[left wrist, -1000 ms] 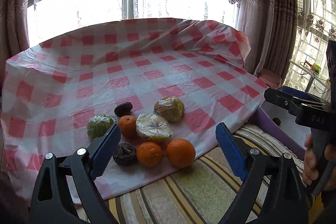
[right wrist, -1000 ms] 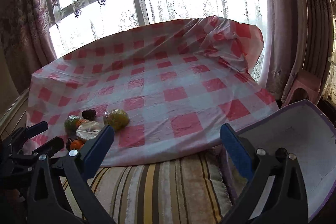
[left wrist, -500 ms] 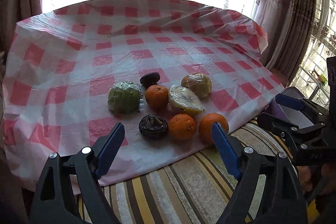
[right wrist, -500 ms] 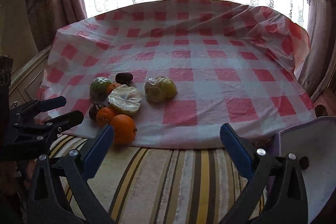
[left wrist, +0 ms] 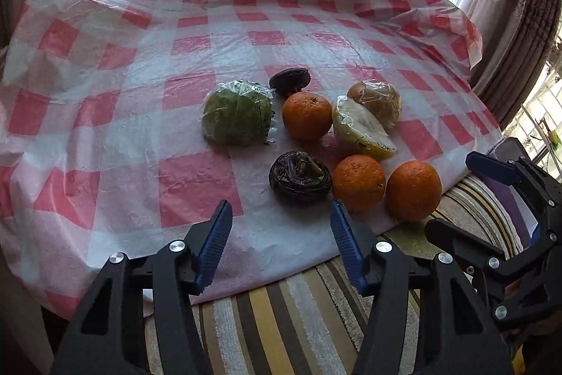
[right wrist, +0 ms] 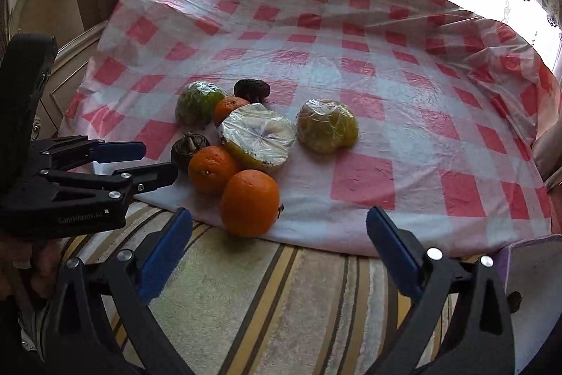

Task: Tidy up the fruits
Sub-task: 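Grasp the large orange with the right gripper while the left grasps the dark fruit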

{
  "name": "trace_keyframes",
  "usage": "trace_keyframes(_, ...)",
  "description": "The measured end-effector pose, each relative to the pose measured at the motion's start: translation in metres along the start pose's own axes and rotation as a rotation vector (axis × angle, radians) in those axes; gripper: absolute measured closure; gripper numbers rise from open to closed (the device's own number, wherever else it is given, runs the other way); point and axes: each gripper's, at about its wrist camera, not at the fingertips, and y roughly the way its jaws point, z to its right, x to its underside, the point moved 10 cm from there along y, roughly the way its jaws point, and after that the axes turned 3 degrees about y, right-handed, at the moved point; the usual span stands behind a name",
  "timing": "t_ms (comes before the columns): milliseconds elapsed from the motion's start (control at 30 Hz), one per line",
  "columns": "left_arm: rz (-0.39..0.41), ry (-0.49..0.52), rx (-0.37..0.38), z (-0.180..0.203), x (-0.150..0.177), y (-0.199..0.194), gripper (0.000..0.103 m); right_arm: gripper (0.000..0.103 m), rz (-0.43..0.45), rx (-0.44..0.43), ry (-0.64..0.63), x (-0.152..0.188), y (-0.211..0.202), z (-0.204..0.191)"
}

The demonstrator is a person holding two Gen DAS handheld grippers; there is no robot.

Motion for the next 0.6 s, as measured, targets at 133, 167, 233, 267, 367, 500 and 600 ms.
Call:
trace_keyframes(133,-0.011,0.043,-0.013,0.004,-0.003,0.005,0.05,0.011,-0.025,0.001,0.002,0.0,0.01,-0.001)
trace_keyframes(167,-0.014,0.05,-0.012,0.005,-0.004,0.007,0.051,0.012,-0.031,0.0,0.006,0.0,0.012,-0.001)
trace_keyframes(233,-0.021,0.064,-0.009,0.007,-0.004,0.01,0.051,0.013,-0.037,-0.001,0.009,0.0,0.015,-0.001)
trace_keyframes(267,-0.022,0.068,-0.012,0.007,-0.006,0.011,0.052,0.013,-0.038,0.0,0.009,-0.001,0.016,-0.001)
trace_keyframes(367,-0.024,0.078,-0.013,0.007,-0.009,0.013,0.053,0.017,-0.04,-0.001,0.003,-0.001,0.018,-0.002)
trace_keyframes(500,-0.035,0.095,0.0,0.01,-0.012,0.019,0.054,0.025,-0.051,-0.003,0.002,-0.001,0.024,-0.003)
trace_keyframes(600,-0.039,0.095,0.014,0.01,-0.013,0.022,0.054,0.034,-0.063,-0.013,0.011,0.0,0.027,-0.002)
